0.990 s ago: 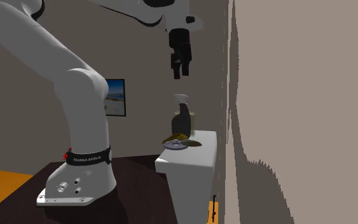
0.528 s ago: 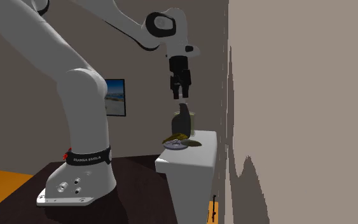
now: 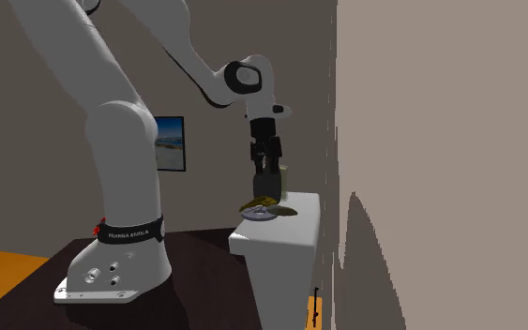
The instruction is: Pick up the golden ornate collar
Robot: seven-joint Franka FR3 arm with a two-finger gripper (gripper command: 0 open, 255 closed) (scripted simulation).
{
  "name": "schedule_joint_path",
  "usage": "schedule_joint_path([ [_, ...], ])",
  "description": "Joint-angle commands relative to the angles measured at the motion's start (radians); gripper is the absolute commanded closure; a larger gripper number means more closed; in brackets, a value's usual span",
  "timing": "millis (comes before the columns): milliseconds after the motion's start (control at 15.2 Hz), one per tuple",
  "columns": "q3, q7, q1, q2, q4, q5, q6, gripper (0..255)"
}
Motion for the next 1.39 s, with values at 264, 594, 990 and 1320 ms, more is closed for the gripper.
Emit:
schedule_joint_path([
  [264, 0.115, 0.125, -0.039, 0.209, -0.01, -0.1, 0.201, 0],
  [594, 0.142, 0.185, -0.074, 0.289, -0.024, -0.167, 0.284, 0],
  [990, 0.149, 0.209, -0.087, 0.316, -0.026, -0.196, 0.309, 255],
  [1320, 0.149, 0.209, -0.087, 0.316, -0.026, -0.196, 0.309, 255],
])
